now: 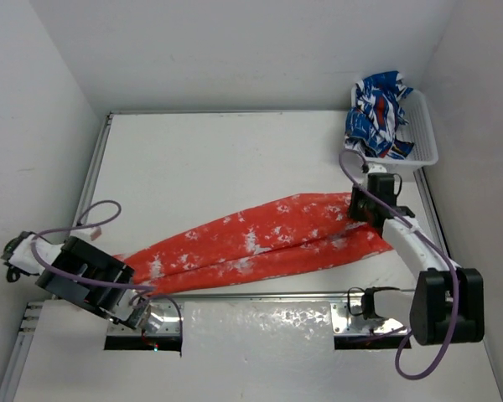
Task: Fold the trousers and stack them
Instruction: Fold the trousers
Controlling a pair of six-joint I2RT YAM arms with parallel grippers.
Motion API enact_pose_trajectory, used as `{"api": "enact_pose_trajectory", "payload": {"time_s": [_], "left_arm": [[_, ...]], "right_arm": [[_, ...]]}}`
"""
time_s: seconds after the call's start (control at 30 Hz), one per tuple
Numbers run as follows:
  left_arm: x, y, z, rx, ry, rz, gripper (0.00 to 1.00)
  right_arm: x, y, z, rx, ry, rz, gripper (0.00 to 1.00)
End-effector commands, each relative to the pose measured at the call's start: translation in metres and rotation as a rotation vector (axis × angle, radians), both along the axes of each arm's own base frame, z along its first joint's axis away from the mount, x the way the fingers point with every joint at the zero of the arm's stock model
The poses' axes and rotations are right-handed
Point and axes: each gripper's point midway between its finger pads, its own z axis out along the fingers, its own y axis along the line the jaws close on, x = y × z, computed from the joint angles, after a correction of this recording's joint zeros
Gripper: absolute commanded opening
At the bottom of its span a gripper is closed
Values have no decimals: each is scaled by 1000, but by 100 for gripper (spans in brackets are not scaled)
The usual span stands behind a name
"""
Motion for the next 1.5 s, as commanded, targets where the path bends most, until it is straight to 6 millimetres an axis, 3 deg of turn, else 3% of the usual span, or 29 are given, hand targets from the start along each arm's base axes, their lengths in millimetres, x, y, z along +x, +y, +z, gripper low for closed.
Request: {"api": "enact_pose_trajectory", "payload": {"time_s": [0.0,0.07,0.13,0.2,0.23,0.3,0.33,0.37,0.47,0.6,0.63,0.7,0.73,0.77,0.8,0.83,0.87,0.9,0.93,0.97,1.03,1.27,1.4,1.43,1.47], "left_arm": [[-6,36,-19,224,105,89,52],[10,38,-22,245,77,101,51],[32,48,-22,294,25,145,51],[68,54,-18,342,-43,130,49],[82,53,-15,334,-75,176,49],[125,51,-2,364,-159,145,49],[139,46,2,350,-187,162,49],[158,37,4,341,-210,124,48],[209,44,33,317,-316,143,47],[232,51,58,238,-311,180,47],[231,50,64,218,-308,165,47],[213,27,83,80,-277,82,47],[198,26,90,98,-277,-61,49],[183,13,94,67,-258,-171,50],[144,-19,86,-34,-146,-282,51],[128,-23,86,23,-130,-426,52],[99,-27,61,30,-8,-453,53],[87,-29,50,60,36,-473,53],[65,-44,27,44,101,-495,53],[54,-39,17,83,160,-505,53],[30,-53,-6,29,241,-481,52],[9,-44,-44,120,353,-394,48],[19,-22,-72,293,353,-300,48],[38,-3,-74,391,291,-249,48],[42,-1,-79,410,273,-202,48]], "right_arm": [[-38,11,-44,62,193,-45,26],[-44,15,-65,90,289,-69,26],[-37,17,-79,108,354,-97,26],[-26,14,-84,109,367,-143,26],[-8,12,-78,113,335,-161,25],[3,8,-84,107,348,-215,25],[19,6,-75,109,316,-231,25],[24,5,-74,109,309,-244,25],[42,-2,-66,100,290,-272,25],[45,0,-61,113,299,-270,26],[42,2,-61,123,302,-265,26],[37,2,-58,118,298,-260,28],[33,-1,-53,103,281,-259,29],[31,-2,-50,94,272,-253,29],[30,-4,-47,77,265,-234,30],[30,-5,-42,68,249,-220,31],[30,-5,-39,60,244,-207,32],[30,-5,-37,47,242,-182,32],[33,-1,-33,63,231,-159,33],[34,1,-31,71,226,-143,34],[35,6,-30,83,225,-116,35],[24,8,-40,97,277,-111,39],[22,6,-46,96,280,-139,39],[22,6,-46,99,278,-146,39],[22,6,-47,97,276,-151,39]]}}
